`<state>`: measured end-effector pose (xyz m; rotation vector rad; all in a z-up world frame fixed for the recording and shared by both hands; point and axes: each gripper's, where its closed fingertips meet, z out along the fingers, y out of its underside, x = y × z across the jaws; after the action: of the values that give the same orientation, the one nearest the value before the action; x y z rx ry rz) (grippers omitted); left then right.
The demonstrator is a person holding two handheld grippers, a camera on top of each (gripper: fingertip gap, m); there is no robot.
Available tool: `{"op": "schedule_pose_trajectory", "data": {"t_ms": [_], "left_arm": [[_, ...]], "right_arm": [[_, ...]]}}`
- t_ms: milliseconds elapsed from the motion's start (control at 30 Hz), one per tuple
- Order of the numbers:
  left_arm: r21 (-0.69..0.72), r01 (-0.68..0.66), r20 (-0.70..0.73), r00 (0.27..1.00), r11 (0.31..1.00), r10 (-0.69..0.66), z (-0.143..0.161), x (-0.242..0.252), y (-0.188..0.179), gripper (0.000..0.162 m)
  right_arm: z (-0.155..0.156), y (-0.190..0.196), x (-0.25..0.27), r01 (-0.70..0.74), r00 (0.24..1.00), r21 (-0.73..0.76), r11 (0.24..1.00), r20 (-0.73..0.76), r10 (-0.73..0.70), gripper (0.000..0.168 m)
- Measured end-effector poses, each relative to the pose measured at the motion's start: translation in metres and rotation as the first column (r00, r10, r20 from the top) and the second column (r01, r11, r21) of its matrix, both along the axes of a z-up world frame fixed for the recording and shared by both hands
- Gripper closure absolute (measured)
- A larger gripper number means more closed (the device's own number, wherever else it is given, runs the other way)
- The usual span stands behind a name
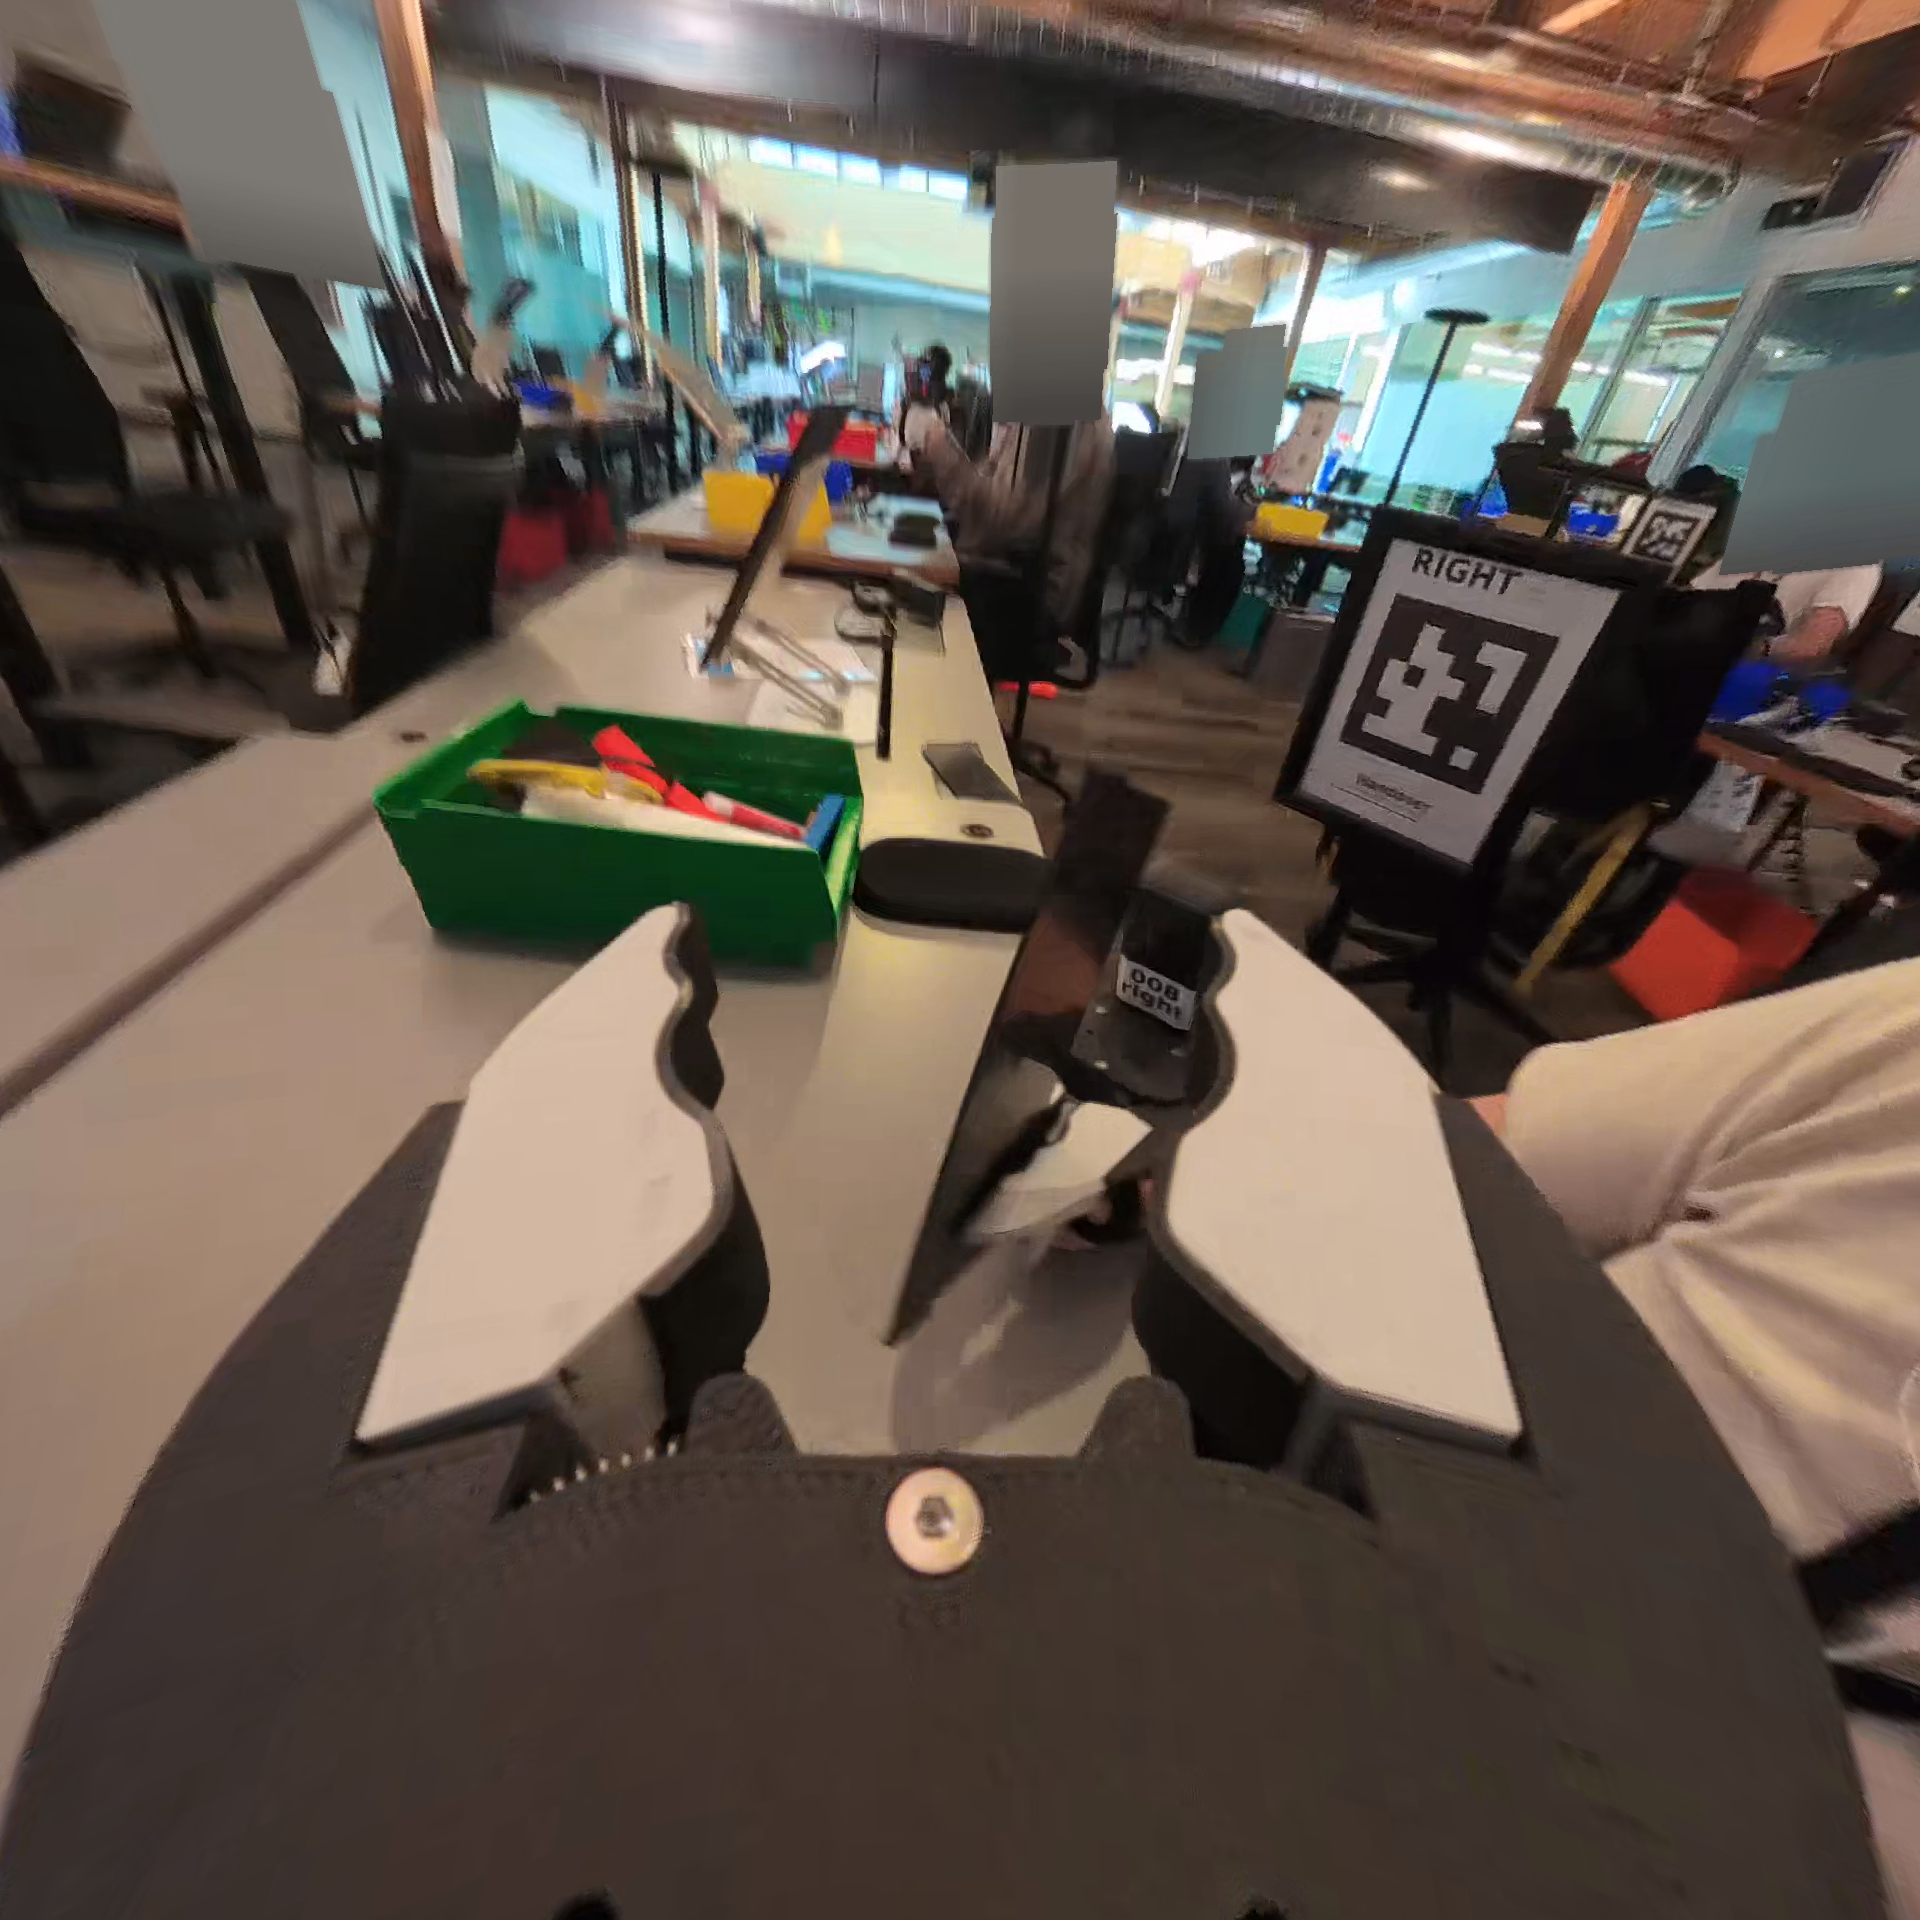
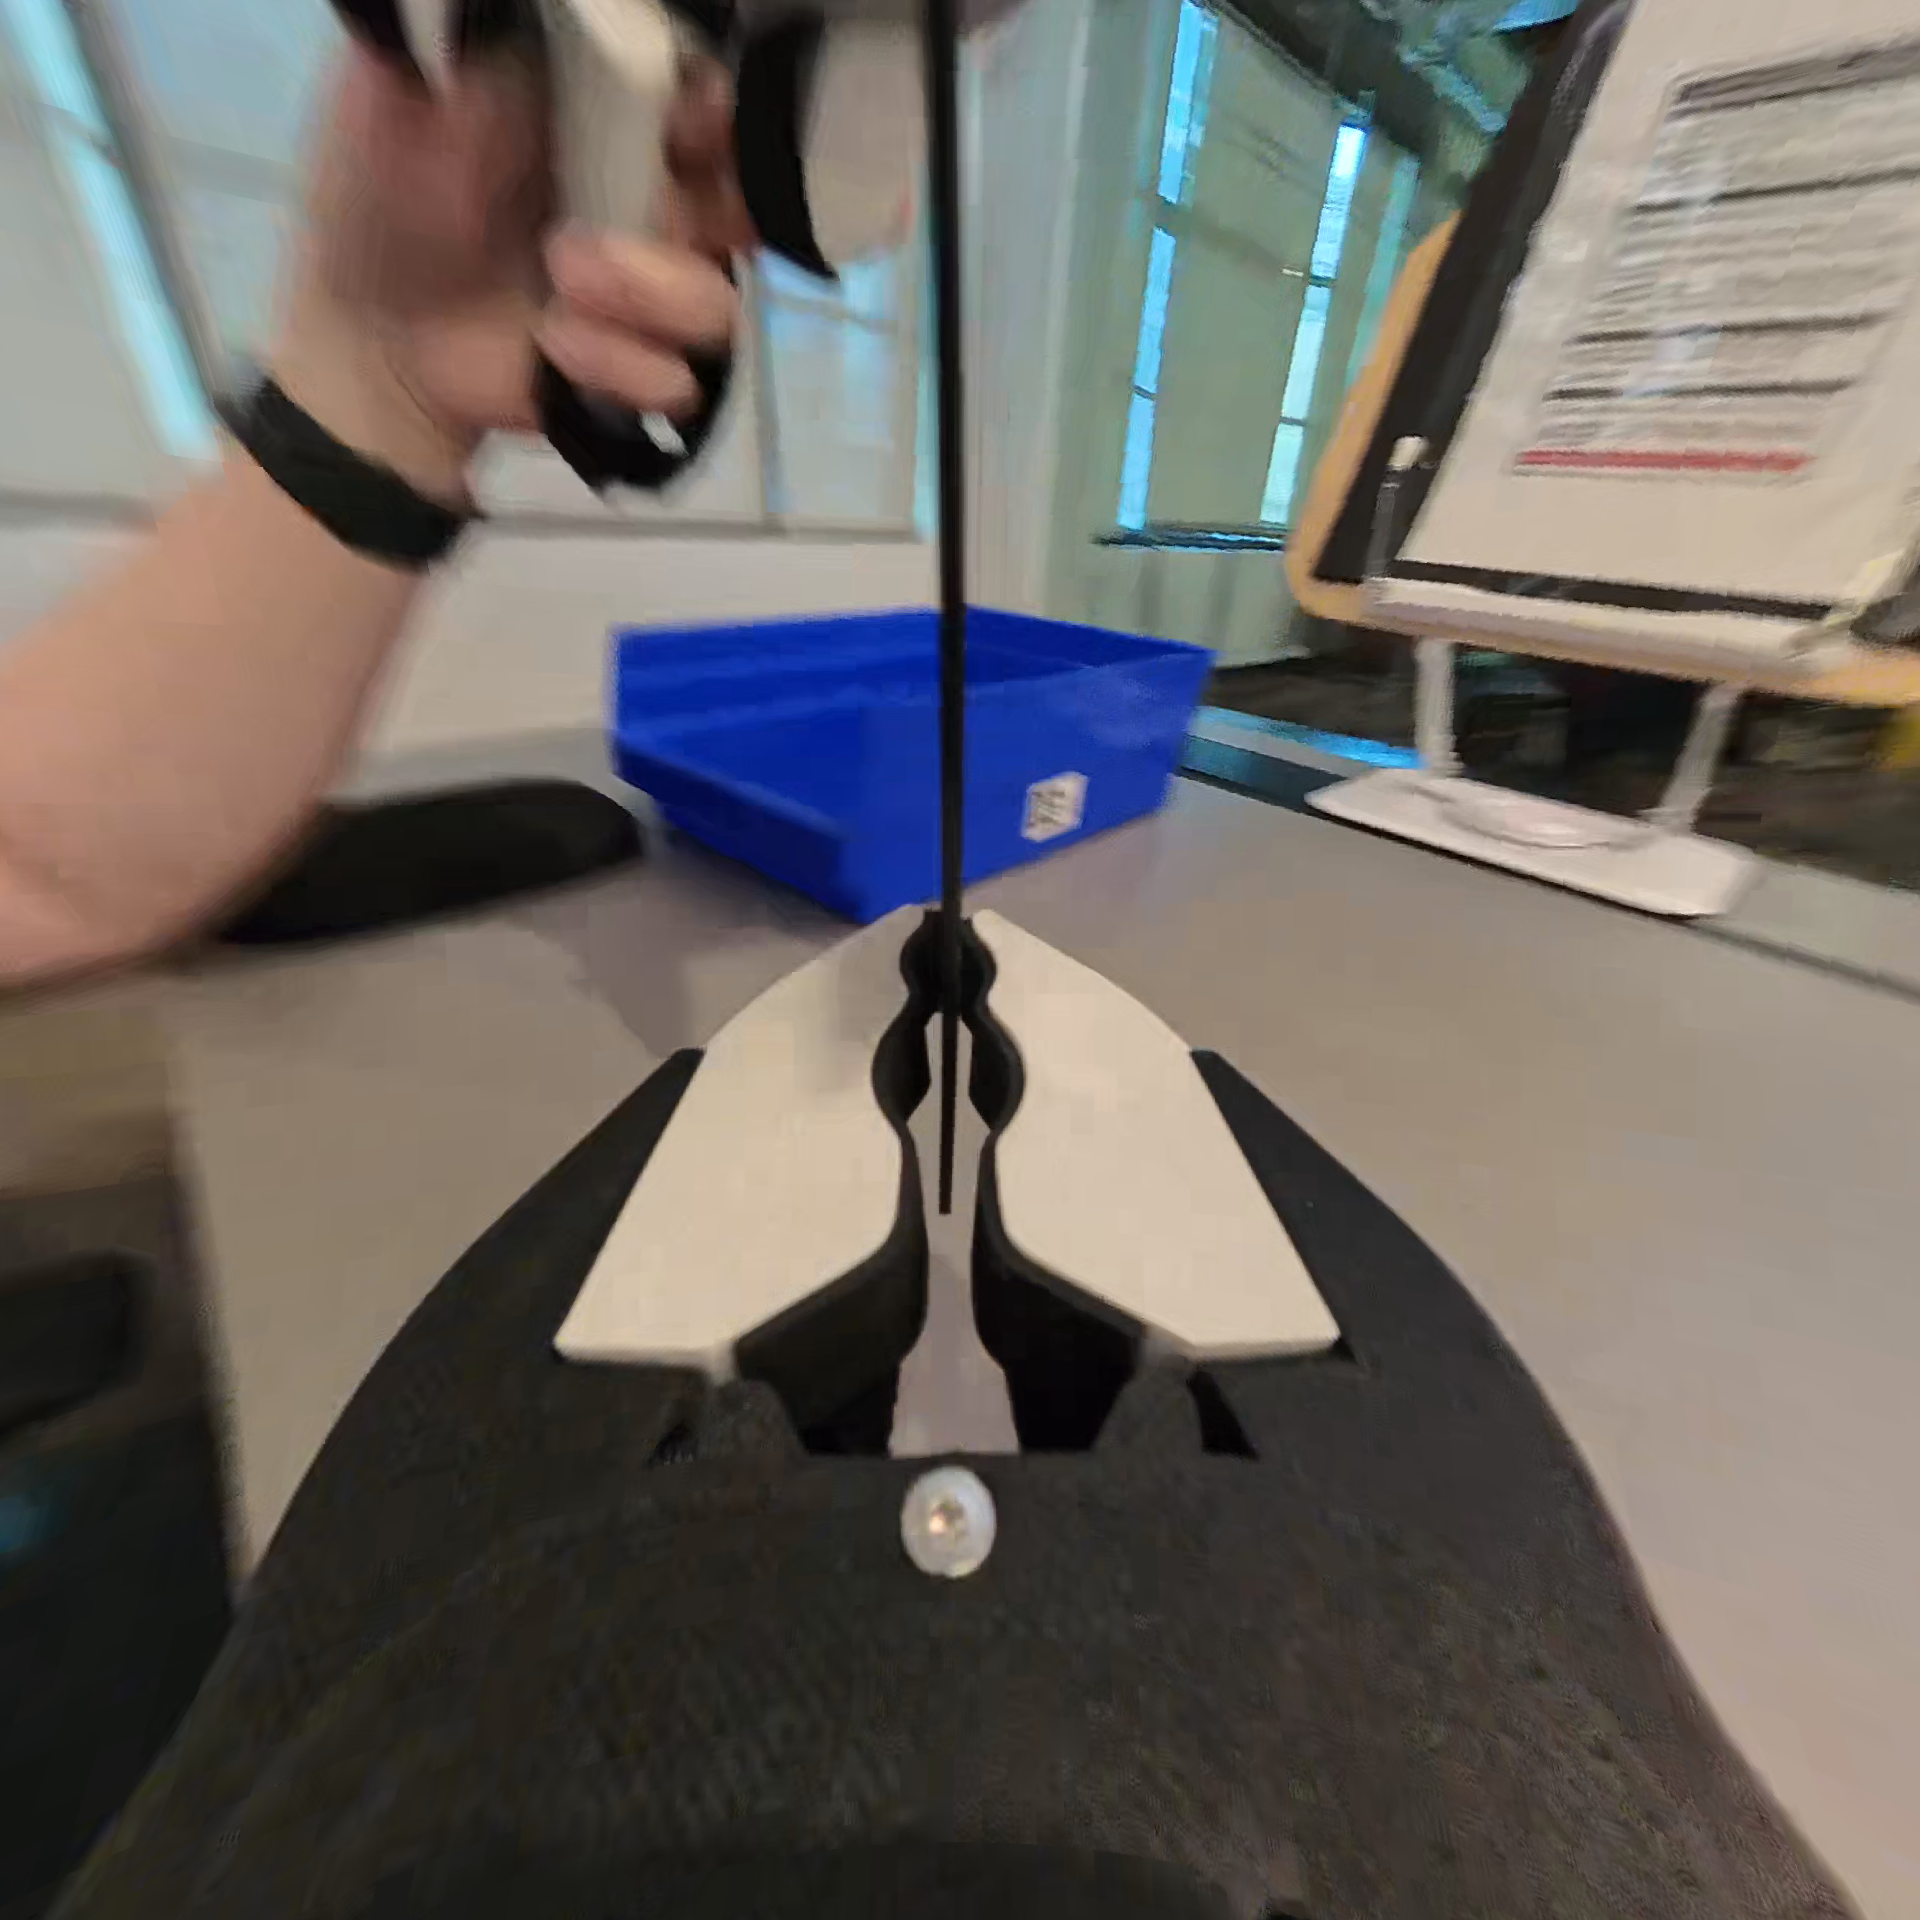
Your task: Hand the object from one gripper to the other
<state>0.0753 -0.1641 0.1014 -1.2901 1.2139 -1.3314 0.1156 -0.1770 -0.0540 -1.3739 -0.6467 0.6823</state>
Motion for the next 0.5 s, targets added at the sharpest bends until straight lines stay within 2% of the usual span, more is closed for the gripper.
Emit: {"op": "schedule_pose_trajectory", "data": {"t_ms": [33, 100, 167, 233, 433, 500], "left_arm": [[0.030, -0.007, -0.006, 1.000, 1.000, 0.008, -0.007, 0.007, 0.000, 0.074], [0.050, 0.037, -0.129, 0.991, 0.998, -0.031, -0.037, 0.025, -0.006, 0.071], [0.026, 0.099, -0.272, 0.958, 0.995, -0.088, -0.072, 0.042, -0.015, 0.070], [0.007, 0.130, -0.352, 0.928, 0.991, -0.119, -0.097, 0.056, -0.021, 0.075], [-0.127, 0.246, -0.380, 0.883, 0.961, -0.276, -0.128, 0.073, -0.043, 0.117], [-0.147, 0.299, -0.379, 0.863, 0.943, -0.333, -0.133, 0.072, -0.049, 0.141]], "right_arm": [[0.005, -0.005, 0.000, -0.076, 0.994, -0.041, 0.996, -0.082, 0.073, 0.166], [0.010, -0.009, 0.003, -0.174, 0.967, -0.114, 0.978, -0.206, 0.148, 0.166], [0.013, -0.010, 0.007, -0.223, 0.945, -0.146, 0.964, -0.276, 0.177, 0.166], [0.014, -0.014, 0.006, -0.264, 0.931, -0.148, 0.953, -0.297, 0.212, 0.166], [-0.003, -0.024, -0.018, -0.301, 0.949, -0.172, 0.938, -0.146, 0.278, 0.166], [-0.008, -0.025, -0.024, -0.298, 0.953, -0.164, 0.941, -0.101, 0.284, 0.166]]}}
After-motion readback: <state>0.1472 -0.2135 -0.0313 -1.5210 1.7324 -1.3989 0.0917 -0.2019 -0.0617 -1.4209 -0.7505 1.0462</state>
